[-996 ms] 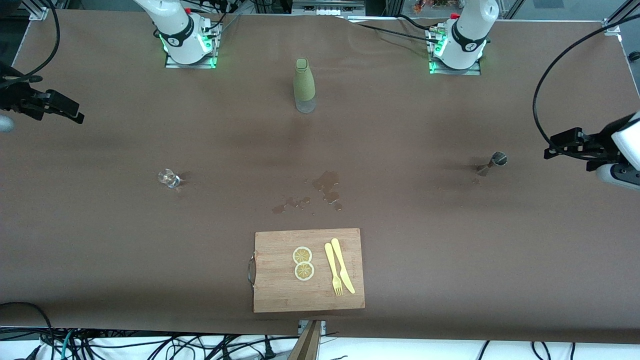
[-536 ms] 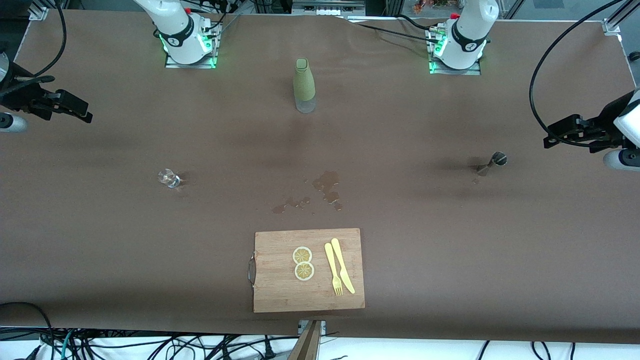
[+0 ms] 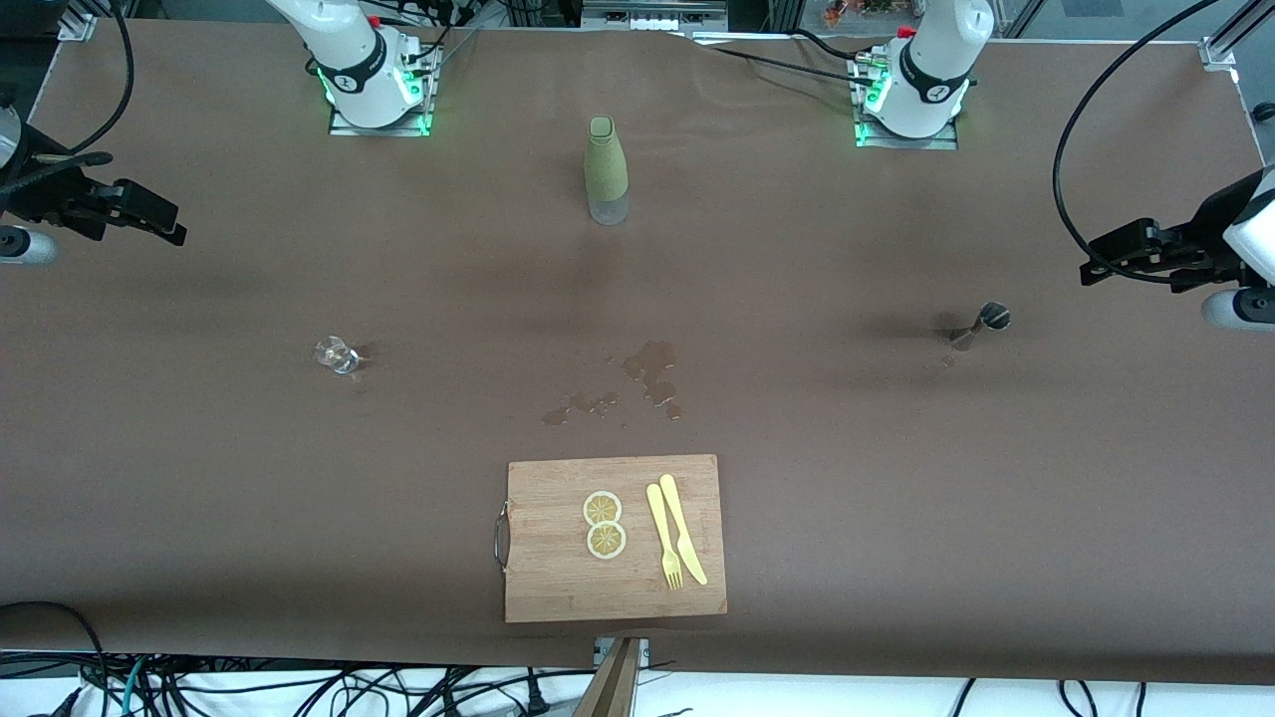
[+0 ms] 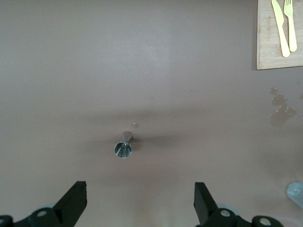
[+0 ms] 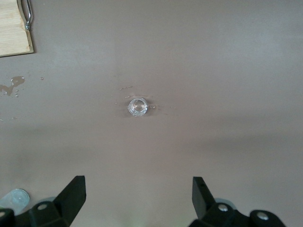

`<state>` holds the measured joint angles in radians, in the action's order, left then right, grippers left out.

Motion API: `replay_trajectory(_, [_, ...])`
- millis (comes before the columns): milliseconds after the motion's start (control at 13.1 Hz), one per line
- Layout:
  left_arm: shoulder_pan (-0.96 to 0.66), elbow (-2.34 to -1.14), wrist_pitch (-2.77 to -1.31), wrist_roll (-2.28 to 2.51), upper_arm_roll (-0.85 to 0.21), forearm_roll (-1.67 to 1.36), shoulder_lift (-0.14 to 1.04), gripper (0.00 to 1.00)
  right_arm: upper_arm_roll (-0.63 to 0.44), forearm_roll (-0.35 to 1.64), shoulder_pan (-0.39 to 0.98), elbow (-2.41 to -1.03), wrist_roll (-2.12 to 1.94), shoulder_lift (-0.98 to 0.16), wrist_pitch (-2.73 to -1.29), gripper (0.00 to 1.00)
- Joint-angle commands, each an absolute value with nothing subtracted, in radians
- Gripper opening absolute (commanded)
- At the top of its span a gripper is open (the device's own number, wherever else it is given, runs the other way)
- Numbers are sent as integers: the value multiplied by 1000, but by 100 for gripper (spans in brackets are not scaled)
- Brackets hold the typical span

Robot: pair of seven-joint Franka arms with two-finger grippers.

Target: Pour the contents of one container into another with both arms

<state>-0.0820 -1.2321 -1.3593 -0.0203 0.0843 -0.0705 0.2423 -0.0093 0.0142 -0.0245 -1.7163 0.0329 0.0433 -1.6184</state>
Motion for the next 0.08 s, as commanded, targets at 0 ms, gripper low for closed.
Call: replay_trajectory(0, [-89,-1267,-1359,0,86,-89,216,100,-3,-5,-23,-1704,41,41,-1609,100])
